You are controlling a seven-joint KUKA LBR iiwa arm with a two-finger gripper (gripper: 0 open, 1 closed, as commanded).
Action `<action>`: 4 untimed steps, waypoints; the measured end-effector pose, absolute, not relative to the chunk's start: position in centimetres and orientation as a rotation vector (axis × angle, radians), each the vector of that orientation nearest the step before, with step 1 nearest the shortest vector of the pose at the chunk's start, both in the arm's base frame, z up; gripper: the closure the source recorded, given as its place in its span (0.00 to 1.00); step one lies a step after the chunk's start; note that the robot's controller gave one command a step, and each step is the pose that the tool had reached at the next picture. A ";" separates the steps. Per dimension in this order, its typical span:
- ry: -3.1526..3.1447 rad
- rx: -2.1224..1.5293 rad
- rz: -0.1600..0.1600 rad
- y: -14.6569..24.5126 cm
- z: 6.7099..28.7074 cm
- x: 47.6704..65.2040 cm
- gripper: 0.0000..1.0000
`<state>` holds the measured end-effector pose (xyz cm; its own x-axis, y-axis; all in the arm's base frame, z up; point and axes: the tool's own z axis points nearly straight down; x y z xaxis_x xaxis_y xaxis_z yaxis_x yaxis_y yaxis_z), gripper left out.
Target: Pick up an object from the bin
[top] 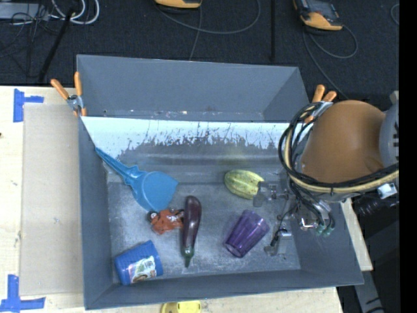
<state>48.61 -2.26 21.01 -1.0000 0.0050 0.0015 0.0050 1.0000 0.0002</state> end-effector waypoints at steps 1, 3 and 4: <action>-3.145 0.095 0.000 -1.0 16.2 48.7 0.00; -3.125 0.311 -0.002 1.6 9.2 49.6 0.00; -3.133 0.174 -0.001 1.0 8.1 49.9 0.00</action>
Offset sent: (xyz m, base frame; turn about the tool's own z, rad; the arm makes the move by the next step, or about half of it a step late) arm 0.0116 0.0384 -0.1119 -0.2079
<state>49.91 0.98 8.07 -0.9938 -0.1108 0.0033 -0.1108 0.9938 0.0006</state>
